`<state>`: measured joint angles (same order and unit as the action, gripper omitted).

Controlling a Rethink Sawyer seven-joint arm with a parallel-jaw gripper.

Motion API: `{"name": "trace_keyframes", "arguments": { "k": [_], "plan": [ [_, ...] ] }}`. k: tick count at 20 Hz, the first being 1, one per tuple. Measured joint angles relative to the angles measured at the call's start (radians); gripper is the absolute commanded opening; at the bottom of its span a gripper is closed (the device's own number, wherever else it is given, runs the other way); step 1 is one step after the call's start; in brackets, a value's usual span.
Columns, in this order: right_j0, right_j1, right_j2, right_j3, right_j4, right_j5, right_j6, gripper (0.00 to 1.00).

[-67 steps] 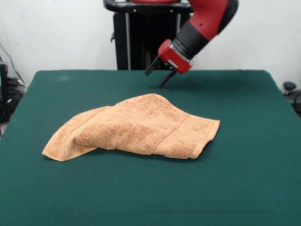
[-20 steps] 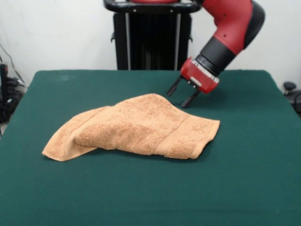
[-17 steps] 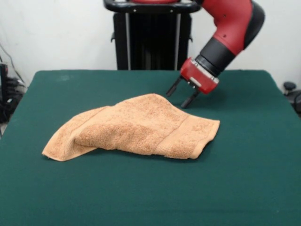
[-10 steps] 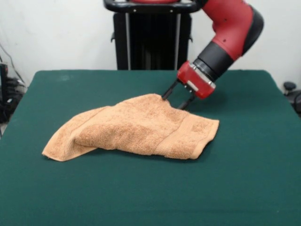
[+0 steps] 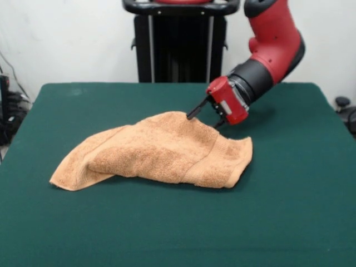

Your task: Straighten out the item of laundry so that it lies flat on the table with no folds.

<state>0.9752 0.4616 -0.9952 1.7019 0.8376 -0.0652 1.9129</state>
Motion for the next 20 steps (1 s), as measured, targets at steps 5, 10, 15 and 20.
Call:
{"name": "trace_keyframes", "arguments": {
  "k": [5, 10, 15, 20],
  "plan": [
    [0.006, 0.084, -0.062, -0.009, 0.002, 0.000, 0.000, 0.00],
    [0.004, 0.095, -0.068, -0.009, 0.005, 0.000, 0.000, 0.00],
    [0.000, 0.080, -0.068, -0.008, 0.004, 0.000, 0.000, 0.00],
    [-0.008, 0.030, -0.067, -0.007, -0.015, -0.001, 0.000, 0.00]
  ]
}}
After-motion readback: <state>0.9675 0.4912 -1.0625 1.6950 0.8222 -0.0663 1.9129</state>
